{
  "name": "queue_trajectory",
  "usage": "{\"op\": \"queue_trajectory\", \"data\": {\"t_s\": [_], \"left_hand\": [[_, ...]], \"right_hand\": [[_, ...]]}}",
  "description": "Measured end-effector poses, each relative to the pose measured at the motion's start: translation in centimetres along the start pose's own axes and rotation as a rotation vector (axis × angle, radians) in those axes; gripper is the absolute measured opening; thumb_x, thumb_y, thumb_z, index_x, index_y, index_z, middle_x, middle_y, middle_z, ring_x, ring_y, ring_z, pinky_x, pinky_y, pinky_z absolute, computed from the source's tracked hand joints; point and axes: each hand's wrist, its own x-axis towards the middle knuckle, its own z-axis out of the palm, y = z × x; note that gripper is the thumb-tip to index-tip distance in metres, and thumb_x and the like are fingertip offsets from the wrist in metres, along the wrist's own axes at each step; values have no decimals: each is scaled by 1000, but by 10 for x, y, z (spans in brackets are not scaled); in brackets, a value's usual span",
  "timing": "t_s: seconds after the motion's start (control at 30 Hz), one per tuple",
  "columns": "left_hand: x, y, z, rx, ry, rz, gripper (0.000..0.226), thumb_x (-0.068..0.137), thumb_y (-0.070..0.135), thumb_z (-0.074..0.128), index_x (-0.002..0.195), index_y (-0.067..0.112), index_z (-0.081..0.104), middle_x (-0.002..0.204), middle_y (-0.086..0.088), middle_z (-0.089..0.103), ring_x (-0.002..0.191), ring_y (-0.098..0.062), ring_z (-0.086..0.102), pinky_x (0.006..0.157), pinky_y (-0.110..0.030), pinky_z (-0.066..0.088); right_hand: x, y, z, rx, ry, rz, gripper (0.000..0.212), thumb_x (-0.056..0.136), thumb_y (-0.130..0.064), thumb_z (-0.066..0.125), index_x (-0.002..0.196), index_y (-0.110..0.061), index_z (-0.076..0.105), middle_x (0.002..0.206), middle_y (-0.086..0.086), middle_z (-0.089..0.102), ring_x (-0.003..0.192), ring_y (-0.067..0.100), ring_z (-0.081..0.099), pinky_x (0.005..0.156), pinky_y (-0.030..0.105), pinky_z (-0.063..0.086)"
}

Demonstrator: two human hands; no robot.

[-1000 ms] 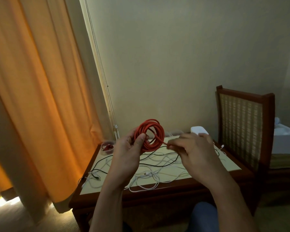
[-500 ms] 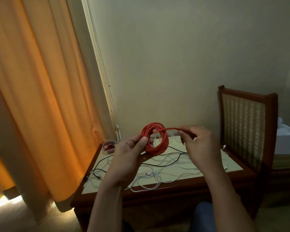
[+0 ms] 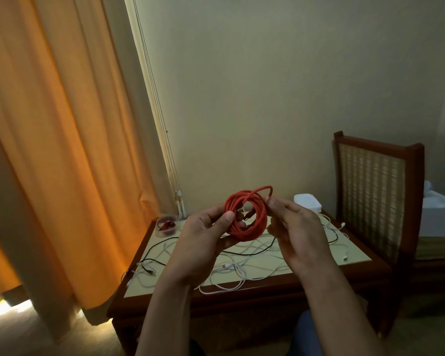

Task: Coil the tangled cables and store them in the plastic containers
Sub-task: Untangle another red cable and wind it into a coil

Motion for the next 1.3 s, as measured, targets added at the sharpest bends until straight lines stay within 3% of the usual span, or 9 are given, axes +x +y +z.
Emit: {"op": "queue_trajectory", "data": {"t_s": [0.13,0.4,0.47,0.53,0.6,0.7,0.87,1.03,1.3], "left_hand": [[-1,3,0,78,4,-7,26,102,9,54,117,13,75,113,-10,76,107,-25,72,94,-44,59],[0,7,1,128,84,34,26,100,11,58,121,9,72,106,-8,78,102,-21,74,91,-35,60],[0,8,4,113,102,58,26,99,10,59,122,9,72,105,-8,79,101,-22,75,90,-32,60],[0,9,7,96,114,83,26,98,9,61,121,10,72,104,-7,79,101,-19,75,87,-26,60],[0,10,9,100,125,94,25,97,10,62,119,13,73,104,-3,79,102,-16,75,85,-23,59],[0,10,10,163,129,103,26,95,14,66,120,15,74,106,1,79,107,-11,73,95,-27,55],[3,9,12,142,158,108,27,93,11,70,119,14,75,104,-1,80,103,-10,73,83,-15,56],[5,3,15,94,209,90,24,92,11,71,115,14,76,100,-5,80,99,-16,75,93,-29,52],[9,4,9,-33,271,110,27,89,9,71,116,7,74,96,-13,79,97,-24,76,93,-35,57]], "right_hand": [[-1,-3,-3,-60,-44,16,17,92,-19,67,95,-12,81,93,8,76,85,24,45,71,32,37],[-9,-4,-5,-130,-293,-70,34,96,-24,55,97,8,68,90,11,51,80,25,37,67,35,31],[-15,-10,-5,-233,-345,-96,37,96,-36,57,102,-3,72,91,1,58,83,19,45,78,36,35],[-23,-16,0,-339,-390,-120,27,97,-39,60,109,-20,76,99,-14,71,94,2,61,88,23,42],[-24,-18,3,-435,-344,-135,28,90,-44,66,112,-29,75,112,-9,72,109,5,63,94,23,43],[-21,-15,5,-595,-223,-169,33,81,-54,74,108,-36,72,112,-9,69,107,8,60,91,26,45],[-20,-5,15,-572,-156,-154,28,82,-42,81,105,-41,66,92,-18,69,84,5,63,75,26,50],[-24,-6,18,-693,-72,-201,23,86,-35,78,102,-38,62,87,-11,70,67,10,70,60,27,55],[-31,-7,18,-546,-178,-218,28,95,-11,68,111,-34,66,83,-13,70,71,14,71,67,40,63]]}}
